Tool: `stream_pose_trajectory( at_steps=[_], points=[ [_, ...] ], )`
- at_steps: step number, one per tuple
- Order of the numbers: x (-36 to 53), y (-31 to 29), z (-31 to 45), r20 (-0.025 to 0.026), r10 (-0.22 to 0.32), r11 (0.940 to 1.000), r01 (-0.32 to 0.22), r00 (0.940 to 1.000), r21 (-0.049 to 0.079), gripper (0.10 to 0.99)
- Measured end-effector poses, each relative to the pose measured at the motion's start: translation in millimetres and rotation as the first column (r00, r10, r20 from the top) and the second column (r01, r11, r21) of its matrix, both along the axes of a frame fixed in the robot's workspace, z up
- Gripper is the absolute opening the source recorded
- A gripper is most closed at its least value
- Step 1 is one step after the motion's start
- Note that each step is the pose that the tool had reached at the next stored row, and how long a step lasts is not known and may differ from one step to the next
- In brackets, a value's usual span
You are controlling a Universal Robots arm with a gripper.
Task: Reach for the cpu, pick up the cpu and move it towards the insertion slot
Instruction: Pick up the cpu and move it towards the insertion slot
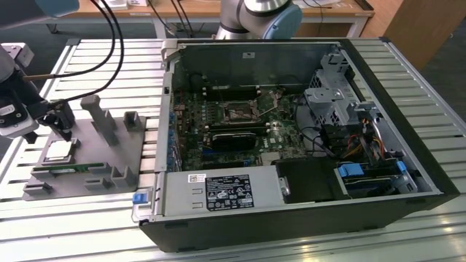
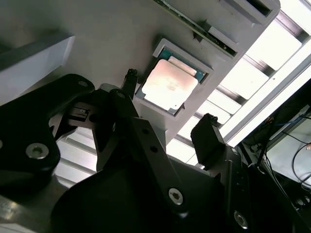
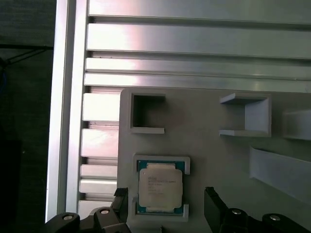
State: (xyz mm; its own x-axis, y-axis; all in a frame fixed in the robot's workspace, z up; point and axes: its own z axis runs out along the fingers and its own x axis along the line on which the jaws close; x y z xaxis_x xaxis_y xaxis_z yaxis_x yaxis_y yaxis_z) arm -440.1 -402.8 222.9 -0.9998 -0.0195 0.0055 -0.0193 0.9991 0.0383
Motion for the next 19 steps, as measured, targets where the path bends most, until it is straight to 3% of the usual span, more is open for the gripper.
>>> stream_pose_trajectory(
  at_steps=[7,19],
  points=[
    [0.0,-2.9,-10.0,-0.0009,0.0,1.0,0.0,1.0,0.0,0.722],
    [0.0,-3.3,-18.0,-0.0014,0.0,1.0,0.0,1.0,0.0,0.722]
  ],
)
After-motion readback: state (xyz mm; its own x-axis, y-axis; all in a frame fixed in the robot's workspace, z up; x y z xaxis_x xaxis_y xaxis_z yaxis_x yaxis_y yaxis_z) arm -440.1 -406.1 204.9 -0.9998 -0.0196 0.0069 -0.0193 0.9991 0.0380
